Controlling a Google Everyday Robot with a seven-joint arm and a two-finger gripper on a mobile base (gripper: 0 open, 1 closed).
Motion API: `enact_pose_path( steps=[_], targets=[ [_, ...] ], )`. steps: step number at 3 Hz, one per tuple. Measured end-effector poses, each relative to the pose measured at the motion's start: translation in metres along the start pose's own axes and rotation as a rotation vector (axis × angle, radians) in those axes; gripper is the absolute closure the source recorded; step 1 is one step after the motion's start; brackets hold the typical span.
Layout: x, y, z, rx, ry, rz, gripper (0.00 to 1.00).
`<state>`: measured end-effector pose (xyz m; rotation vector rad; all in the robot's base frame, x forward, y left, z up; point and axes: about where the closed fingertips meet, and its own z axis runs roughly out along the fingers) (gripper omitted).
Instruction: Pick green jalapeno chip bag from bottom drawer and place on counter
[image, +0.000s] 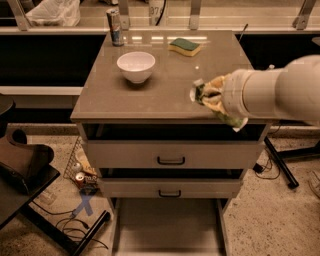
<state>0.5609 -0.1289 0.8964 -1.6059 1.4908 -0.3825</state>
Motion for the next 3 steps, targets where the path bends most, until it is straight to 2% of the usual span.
enact_pose_path(
  steps=[2, 3],
  targets=[
    [0.006, -0.088, 0.074, 0.051, -0.16, -0.176, 0.98],
    [0.004, -0.096, 0.067, 0.071, -0.154, -0.172, 0.75]
  ],
)
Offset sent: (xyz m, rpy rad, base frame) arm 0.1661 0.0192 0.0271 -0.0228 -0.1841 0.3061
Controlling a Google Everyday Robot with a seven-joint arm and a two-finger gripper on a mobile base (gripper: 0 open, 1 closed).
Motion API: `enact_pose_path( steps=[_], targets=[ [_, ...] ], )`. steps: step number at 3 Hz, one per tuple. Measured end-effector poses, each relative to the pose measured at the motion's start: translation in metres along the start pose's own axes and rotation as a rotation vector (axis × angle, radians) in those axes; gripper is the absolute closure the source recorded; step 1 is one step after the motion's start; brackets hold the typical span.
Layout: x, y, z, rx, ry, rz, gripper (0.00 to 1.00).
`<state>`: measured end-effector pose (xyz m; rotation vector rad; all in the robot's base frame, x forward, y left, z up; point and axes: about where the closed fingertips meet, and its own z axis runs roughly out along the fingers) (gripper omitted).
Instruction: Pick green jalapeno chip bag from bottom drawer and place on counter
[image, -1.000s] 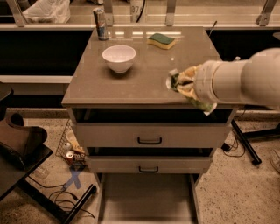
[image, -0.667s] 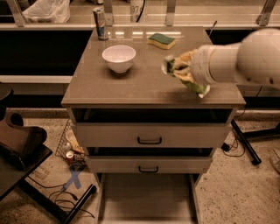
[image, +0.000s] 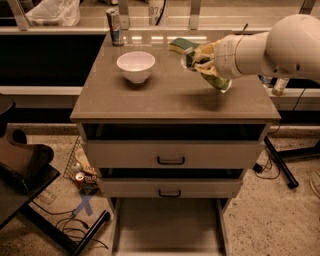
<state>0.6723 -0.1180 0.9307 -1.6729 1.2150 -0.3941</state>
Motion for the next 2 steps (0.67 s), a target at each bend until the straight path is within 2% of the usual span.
enact_pose_path(
  steps=[1, 2],
  targets=[
    [-0.0022, 0.0008, 0.0016, -0.003, -0.004, -0.002, 0.44],
    [-0.0039, 0.0011, 0.0026, -0.004, -0.006, -0.003, 0.2]
  ],
)
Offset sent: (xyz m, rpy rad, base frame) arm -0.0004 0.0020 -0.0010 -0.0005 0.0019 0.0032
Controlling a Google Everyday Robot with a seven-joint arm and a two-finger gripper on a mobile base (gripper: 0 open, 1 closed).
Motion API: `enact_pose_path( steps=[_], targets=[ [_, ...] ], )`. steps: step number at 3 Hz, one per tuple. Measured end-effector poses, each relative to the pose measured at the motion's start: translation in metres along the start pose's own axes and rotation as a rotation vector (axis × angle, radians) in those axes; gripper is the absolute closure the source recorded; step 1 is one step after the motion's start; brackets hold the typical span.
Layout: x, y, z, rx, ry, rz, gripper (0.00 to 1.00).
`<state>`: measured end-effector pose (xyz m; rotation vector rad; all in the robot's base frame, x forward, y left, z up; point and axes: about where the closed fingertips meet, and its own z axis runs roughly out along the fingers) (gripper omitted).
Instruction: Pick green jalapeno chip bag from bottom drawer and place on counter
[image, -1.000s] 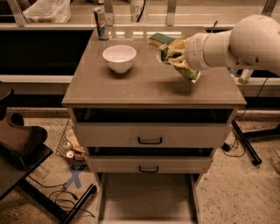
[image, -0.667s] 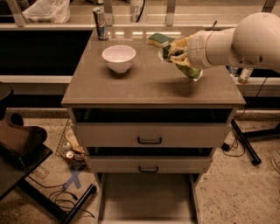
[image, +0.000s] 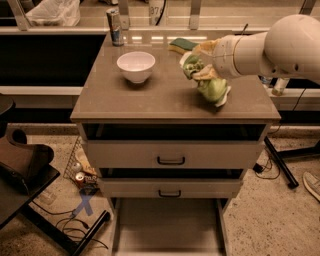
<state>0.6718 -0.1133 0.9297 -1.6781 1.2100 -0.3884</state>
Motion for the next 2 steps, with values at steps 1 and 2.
enact_pose_path(
  steps=[1, 2],
  targets=[
    [-0.0023, 0.0001, 0.0013, -0.001, -0.003, -0.002, 0.0],
    [-0.0023, 0.0001, 0.0013, -0.001, -0.003, -0.002, 0.0]
  ],
)
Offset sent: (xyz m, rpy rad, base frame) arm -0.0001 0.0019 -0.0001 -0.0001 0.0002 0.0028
